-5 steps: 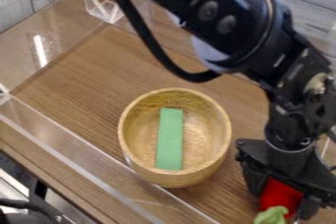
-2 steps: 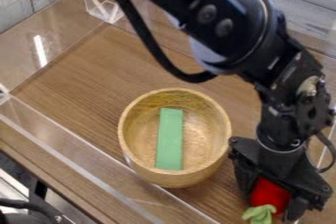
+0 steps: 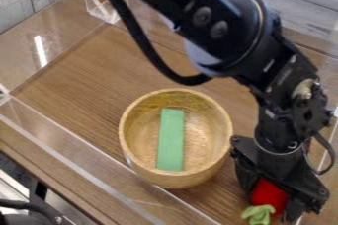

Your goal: Move the red object to the left side of the table

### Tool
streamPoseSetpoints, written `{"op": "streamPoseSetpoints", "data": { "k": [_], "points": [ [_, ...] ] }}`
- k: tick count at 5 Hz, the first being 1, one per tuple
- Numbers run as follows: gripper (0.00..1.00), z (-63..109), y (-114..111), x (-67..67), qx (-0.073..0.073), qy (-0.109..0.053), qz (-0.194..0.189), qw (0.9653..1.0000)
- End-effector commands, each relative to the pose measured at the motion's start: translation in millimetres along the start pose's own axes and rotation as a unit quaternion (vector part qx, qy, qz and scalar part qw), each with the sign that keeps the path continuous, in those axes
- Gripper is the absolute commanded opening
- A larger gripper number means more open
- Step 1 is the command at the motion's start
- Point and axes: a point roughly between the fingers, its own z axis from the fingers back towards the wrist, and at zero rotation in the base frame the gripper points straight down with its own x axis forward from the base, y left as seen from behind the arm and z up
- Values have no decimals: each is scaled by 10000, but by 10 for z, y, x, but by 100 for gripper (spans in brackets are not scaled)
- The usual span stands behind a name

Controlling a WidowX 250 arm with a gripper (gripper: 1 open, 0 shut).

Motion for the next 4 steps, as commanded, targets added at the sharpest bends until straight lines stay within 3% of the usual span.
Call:
{"op": "streamPoseSetpoints", "data": {
  "k": [1, 2, 3, 4],
  "points": [
    [100, 79, -70, -10, 51, -296, 222, 9993],
    [0, 163, -48, -6, 88, -305, 365, 9988],
    [0, 362, -25, 20, 107, -384, 540, 9977],
    [0, 645, 45, -44, 104, -444, 723, 9963]
  ]
}}
